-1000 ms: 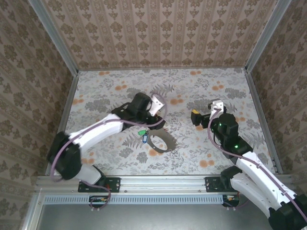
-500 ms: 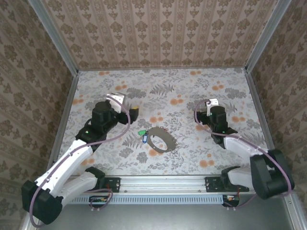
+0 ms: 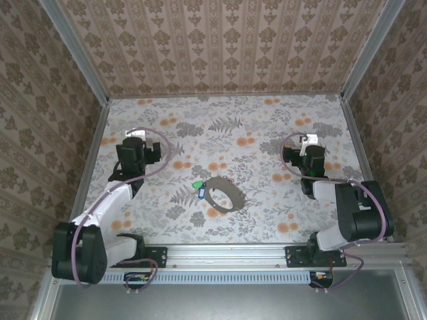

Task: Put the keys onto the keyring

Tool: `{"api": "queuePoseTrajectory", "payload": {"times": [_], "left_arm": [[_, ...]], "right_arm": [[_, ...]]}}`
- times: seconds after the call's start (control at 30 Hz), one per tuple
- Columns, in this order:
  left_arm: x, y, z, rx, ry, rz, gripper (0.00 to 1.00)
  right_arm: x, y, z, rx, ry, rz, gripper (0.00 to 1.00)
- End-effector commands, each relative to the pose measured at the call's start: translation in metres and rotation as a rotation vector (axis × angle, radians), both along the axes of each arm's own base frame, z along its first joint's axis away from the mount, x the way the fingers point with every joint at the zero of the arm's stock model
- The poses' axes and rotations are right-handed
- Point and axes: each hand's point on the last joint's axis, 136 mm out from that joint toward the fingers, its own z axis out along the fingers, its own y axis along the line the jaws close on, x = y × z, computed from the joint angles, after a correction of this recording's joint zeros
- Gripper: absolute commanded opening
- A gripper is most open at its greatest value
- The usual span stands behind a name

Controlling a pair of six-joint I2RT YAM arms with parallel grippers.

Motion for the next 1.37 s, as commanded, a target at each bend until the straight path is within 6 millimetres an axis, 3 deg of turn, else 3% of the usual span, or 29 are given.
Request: {"api": "queuePoseTrajectory", "payload": {"times": [0.0,0.27,0.4,0.6,0.8,1.33], "left_arm": [[0.013,0.02,0.016,0.025,-0.13,0.083,1.0],[0.024,0.014,-0.009,0.101,-0.102,0.023,1.0],[0.024,0.011,-0.02,0.145,-0.116,-0.009,1.0],[0.024,0.003,-0.053,0.126,-0.103,-0.078,1.0],[0.031,0.022,-0.071,-0.045,-0.09,-0.095,1.0],[0.029,0.021,-0.074,-0.026,-0.089,-0.089,1.0]], "right_arm": [[0.003,0.01,0.008,0.042,-0.066,0.048,1.0],[0.002,0.017,0.004,-0.019,-0.072,0.043,1.0],[0.005,0.009,0.004,0.012,-0.062,0.021,1.0],[0.004,0.008,0.003,0.02,-0.061,0.02,1.0],[0.003,0.008,0.005,0.018,-0.067,0.02,1.0],[0.004,0.01,0.004,0.016,-0.064,0.031,1.0]]}}
